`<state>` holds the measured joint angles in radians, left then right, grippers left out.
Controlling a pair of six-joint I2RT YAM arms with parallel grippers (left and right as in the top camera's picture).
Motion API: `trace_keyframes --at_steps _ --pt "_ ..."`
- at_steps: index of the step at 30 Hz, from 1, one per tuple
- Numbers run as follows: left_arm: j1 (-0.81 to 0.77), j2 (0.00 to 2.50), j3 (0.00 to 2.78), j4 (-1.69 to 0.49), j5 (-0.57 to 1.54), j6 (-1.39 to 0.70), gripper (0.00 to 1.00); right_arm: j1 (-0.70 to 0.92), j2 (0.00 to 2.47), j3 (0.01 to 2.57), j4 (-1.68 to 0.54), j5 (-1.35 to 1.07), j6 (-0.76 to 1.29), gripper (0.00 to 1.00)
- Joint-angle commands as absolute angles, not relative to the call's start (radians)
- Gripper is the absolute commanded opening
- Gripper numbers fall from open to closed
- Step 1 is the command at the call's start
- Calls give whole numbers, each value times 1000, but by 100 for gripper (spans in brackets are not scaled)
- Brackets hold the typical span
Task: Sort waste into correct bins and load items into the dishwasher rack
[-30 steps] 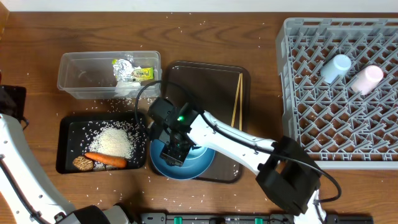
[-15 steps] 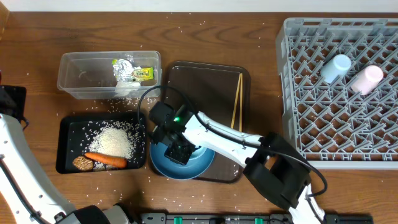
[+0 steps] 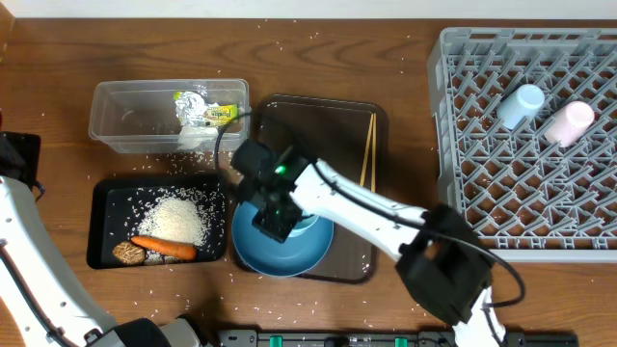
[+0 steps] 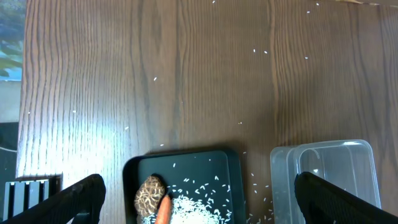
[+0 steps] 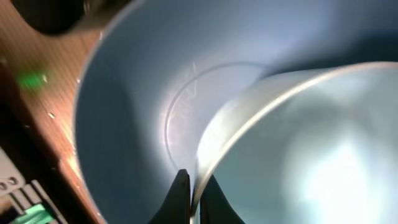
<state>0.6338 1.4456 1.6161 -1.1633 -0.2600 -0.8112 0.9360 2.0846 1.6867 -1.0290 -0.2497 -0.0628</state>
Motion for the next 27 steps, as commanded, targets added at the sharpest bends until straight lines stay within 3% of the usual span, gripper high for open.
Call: trace_keyframes --at_steps 1,9,15,22,27 --pt "638 1448 1621 -1166 -257 -809 98 870 1973 1722 -1034 -267 5 1" --pt "638 1448 1621 -1166 -257 -809 98 573 1763 1722 -1098 -441 -6 1" --pt "638 1448 1621 -1166 -257 -809 98 220 1631 1719 -1176 -777 -104 1" --pt "638 1448 1621 -1166 -257 -809 98 -146 1596 1690 -1383 -948 -281 1" --pt "638 1448 1621 -1166 -257 -809 98 -236 1596 1673 -1404 -1013 -383 1"
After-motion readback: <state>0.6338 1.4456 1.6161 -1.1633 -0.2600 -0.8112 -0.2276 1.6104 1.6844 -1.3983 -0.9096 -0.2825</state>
